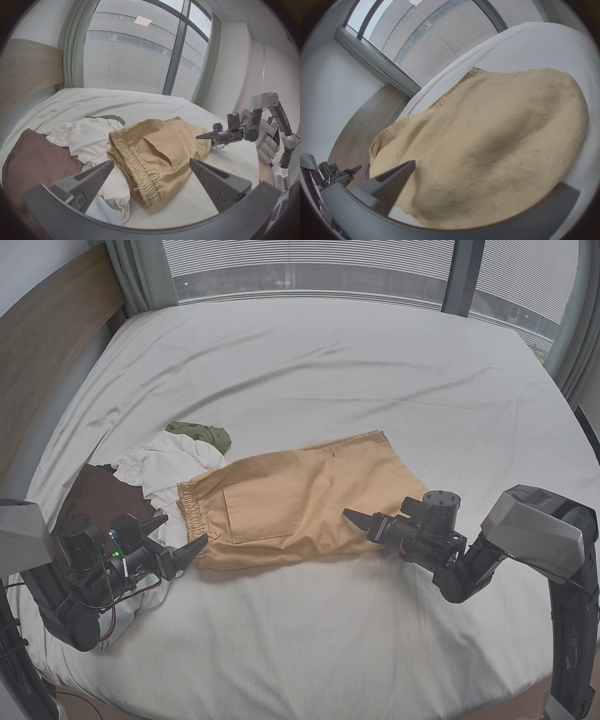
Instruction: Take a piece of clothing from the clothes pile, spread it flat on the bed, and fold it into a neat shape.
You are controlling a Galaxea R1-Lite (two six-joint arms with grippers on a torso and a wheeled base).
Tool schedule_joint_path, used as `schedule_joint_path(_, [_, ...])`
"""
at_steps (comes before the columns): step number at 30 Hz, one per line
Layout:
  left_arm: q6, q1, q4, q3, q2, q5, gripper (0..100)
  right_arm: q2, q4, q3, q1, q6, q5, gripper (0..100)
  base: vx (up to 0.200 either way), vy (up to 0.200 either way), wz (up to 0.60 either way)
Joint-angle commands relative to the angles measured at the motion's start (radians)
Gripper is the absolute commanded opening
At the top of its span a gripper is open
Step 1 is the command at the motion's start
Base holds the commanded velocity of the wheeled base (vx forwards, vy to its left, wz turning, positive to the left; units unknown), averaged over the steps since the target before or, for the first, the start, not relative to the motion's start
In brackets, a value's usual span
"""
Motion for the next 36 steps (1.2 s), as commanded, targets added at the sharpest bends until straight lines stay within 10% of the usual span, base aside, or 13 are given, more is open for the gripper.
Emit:
schedule_joint_path(1, [0.000,0.000,-0.002,-0.001,0.001,0.000,100,0.023,0.004,-0.001,0.000,0.001,-0.004,0,0.000,0.000,0.00])
schedule_joint_path(36, [-0.003,-0.003,-0.001,0.011,0.003,-0.003,100,-0.028,-0.065,0.147,0.015,-0.019,-0.010,0,0.000,0.000,0.00])
